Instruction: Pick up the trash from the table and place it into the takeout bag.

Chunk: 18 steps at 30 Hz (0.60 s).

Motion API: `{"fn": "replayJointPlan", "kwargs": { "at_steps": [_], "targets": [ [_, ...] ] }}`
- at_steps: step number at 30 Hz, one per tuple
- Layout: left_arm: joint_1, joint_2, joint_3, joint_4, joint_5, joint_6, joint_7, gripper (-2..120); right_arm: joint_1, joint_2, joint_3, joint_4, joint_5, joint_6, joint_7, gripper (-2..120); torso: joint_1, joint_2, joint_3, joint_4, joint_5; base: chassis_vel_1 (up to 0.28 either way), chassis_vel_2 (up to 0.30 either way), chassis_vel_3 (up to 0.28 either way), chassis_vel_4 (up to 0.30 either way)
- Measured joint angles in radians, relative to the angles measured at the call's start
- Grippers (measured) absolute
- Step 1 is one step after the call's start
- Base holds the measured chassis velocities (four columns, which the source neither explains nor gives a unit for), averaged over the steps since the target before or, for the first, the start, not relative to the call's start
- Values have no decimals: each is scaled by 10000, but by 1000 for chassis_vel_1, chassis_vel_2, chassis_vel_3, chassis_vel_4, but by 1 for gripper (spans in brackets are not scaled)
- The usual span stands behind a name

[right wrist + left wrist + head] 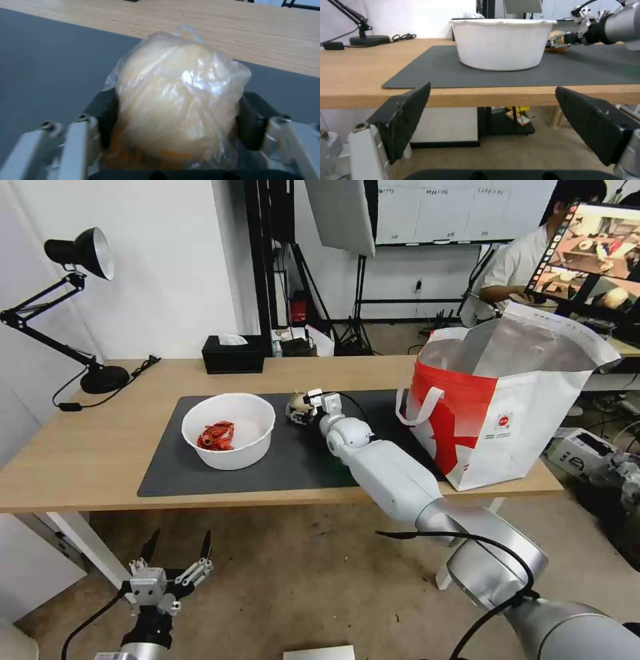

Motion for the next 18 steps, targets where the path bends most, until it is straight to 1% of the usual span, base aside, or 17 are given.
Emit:
{"fn": "replayJointPlan", "kwargs": {
  "at_steps": [2, 3, 4, 7, 8, 9, 10, 11, 12, 14, 15, 18],
  "targets": [
    [0, 2, 5, 0, 2, 2, 0, 100, -1, -4, 0, 4, -6, 10, 2, 63, 0, 0, 0, 0, 0, 0, 0, 0, 0],
    [-1, 5, 16, 0, 11, 5, 0, 100, -1, -23, 1, 24, -21, 31, 6, 54, 0, 0, 0, 0, 0, 0, 0, 0, 0],
    [-1, 5, 16, 0, 11, 5, 0, 100, -1, -23, 1, 24, -21, 31, 6, 54, 0, 0, 0, 0, 0, 0, 0, 0, 0],
    [-2, 7, 29, 0, 21, 10, 0, 100, -4, -79, -1, 114, -47, 66, 14, 39, 0, 0, 0, 0, 0, 0, 0, 0, 0],
    [-2, 7, 29, 0, 21, 10, 0, 100, -4, -79, -1, 114, -47, 66, 14, 39, 0, 0, 0, 0, 0, 0, 0, 0, 0],
    [0, 6, 35, 0, 25, 11, 1, 100, -15, -103, -6, 158, -52, 72, 22, 32, 0, 0, 0, 0, 0, 0, 0, 0, 0],
    [4, 5, 40, 0, 29, 12, 1, 100, -28, -125, -12, 193, -57, 86, 31, 30, 0, 0, 0, 0, 0, 0, 0, 0, 0],
    [4, 5, 40, 0, 29, 12, 1, 100, -28, -125, -12, 193, -57, 86, 31, 30, 0, 0, 0, 0, 0, 0, 0, 0, 0],
    [10, 0, 47, -1, 36, 12, 2, 100, -63, -163, -18, 269, -74, 130, 44, 22, 0, 0, 0, 0, 0, 0, 0, 0, 0],
    [16, -9, 51, -6, 43, 12, 3, 100, -139, -277, -35, 508, -99, 188, 97, 15, 0, 0, 0, 1, 0, 0, 0, 0, 0],
    [16, -9, 51, -6, 43, 12, 3, 100, -139, -277, -35, 508, -99, 188, 97, 15, 0, 0, 0, 1, 0, 0, 0, 0, 0],
    [37, -11, 31, -63, 46, 12, 6, 100, -413, -730, -145, 1547, -187, 231, 454, 8, 0, 0, 0, 1, 0, 0, 0, 0, 0]
  ]
}}
